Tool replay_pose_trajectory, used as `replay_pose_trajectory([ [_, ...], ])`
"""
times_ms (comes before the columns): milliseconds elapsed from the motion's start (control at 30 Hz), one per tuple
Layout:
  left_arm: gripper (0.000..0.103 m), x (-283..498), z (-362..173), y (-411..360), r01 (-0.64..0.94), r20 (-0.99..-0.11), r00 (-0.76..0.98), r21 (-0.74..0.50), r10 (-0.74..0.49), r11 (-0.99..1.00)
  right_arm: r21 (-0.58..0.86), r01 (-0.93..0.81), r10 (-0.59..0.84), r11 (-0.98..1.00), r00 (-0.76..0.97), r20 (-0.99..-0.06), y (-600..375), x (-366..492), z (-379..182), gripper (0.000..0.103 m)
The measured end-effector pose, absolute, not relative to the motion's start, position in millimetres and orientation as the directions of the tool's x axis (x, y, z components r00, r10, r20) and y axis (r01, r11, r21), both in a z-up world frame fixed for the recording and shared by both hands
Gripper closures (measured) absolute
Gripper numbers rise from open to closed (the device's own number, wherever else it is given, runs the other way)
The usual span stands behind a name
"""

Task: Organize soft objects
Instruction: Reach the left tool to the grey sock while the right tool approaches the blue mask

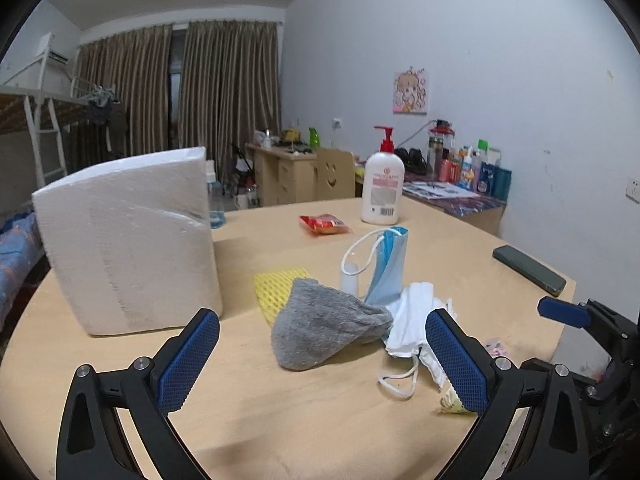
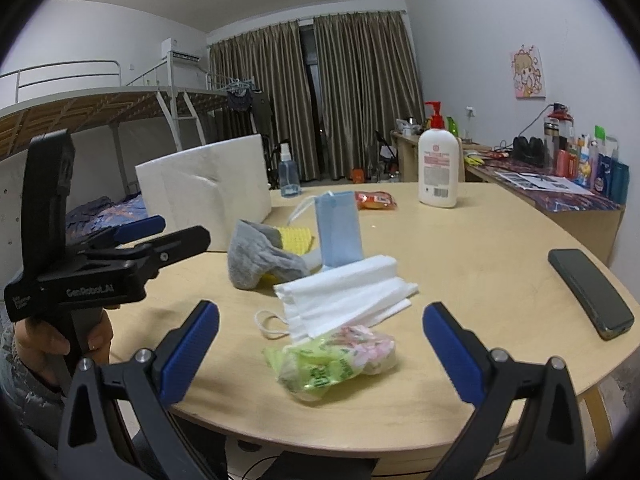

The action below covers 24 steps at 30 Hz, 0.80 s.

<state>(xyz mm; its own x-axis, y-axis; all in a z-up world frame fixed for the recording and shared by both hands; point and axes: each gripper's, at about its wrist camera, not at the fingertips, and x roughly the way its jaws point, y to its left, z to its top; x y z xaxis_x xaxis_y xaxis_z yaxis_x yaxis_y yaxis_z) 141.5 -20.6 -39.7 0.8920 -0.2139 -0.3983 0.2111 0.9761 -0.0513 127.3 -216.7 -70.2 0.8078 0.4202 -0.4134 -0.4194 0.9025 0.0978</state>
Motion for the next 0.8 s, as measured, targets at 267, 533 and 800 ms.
replay_pose_trajectory([
  [267, 0.008, 173.0, -53.5, -28.4, 0.232, -0.496, 0.836, -0.068, -0.235, 0.97, 0.126, -0.419, 0.43, 0.899, 0.795, -0.427, -222.9, 147.0, -71.2, 0.0],
  [533, 0.018, 195.1, -59.2, -29.7, 0.24, -0.557, 0.794, -0.084, -0.245, 0.967, 0.143, -0.436, 0.452, 0.888, 0.775, -0.442, -221.8, 168.1, -66.3, 0.0],
  [800, 0.029, 218.1, -70.0, -29.0, 0.211, -0.649, 0.724, -0.118, -0.236, 0.97, 0.167, -0.459, 0.481, 0.872, 0.744, -0.464, -213.9, 189.3, -61.0, 0.0],
])
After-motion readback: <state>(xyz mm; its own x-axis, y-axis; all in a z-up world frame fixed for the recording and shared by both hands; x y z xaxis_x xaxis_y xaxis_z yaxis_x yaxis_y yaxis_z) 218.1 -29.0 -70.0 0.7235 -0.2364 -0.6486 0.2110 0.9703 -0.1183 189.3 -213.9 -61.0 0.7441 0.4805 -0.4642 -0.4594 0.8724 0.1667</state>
